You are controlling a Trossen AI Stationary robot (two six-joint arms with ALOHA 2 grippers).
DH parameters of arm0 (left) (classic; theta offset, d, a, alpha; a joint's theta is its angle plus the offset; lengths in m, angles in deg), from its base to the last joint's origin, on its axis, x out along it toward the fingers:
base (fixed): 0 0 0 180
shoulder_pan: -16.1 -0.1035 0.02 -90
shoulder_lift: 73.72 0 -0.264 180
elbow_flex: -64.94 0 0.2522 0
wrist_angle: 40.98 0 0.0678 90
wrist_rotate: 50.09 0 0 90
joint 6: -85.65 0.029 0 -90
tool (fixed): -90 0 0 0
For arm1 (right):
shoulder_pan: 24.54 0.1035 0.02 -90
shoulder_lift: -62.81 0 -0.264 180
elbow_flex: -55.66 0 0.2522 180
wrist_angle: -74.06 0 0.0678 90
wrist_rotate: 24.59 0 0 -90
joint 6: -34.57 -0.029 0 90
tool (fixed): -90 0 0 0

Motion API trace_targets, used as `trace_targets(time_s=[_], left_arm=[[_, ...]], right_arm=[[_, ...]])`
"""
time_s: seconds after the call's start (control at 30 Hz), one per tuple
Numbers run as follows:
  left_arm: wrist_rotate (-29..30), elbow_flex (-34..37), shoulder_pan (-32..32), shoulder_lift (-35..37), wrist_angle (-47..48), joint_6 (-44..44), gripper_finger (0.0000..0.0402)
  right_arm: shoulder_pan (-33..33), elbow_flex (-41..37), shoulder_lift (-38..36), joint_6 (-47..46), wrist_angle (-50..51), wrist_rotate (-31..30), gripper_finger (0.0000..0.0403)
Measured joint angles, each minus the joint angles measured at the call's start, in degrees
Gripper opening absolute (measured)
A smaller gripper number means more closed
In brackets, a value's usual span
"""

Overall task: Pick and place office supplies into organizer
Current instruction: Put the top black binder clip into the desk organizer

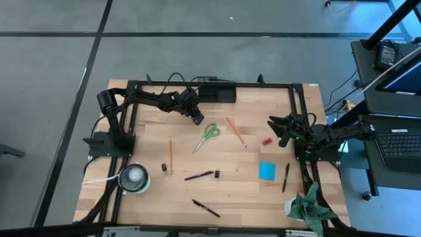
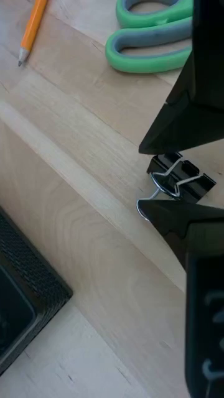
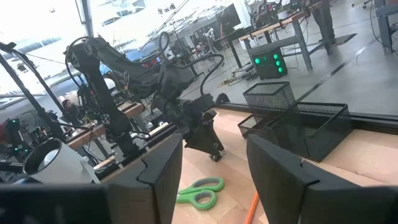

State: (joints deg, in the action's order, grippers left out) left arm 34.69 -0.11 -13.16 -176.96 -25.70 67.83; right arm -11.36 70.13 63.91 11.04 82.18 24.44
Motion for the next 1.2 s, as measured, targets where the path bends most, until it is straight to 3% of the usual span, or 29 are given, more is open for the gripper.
trace_targets(time_s=[0.53,1.2], left_arm=[[0.0,0.0,0.0,0.1,-0.3,1.4,0.0005],[-1.8,0.0,-2.0,1.0,0.4,3.8,0.0002]], right_arm=[[0.0,0.0,0.0,0.4,1.0,0.0,0.0182],[0.0,0.0,0.0,1.5,1.3,0.0,0.0182]])
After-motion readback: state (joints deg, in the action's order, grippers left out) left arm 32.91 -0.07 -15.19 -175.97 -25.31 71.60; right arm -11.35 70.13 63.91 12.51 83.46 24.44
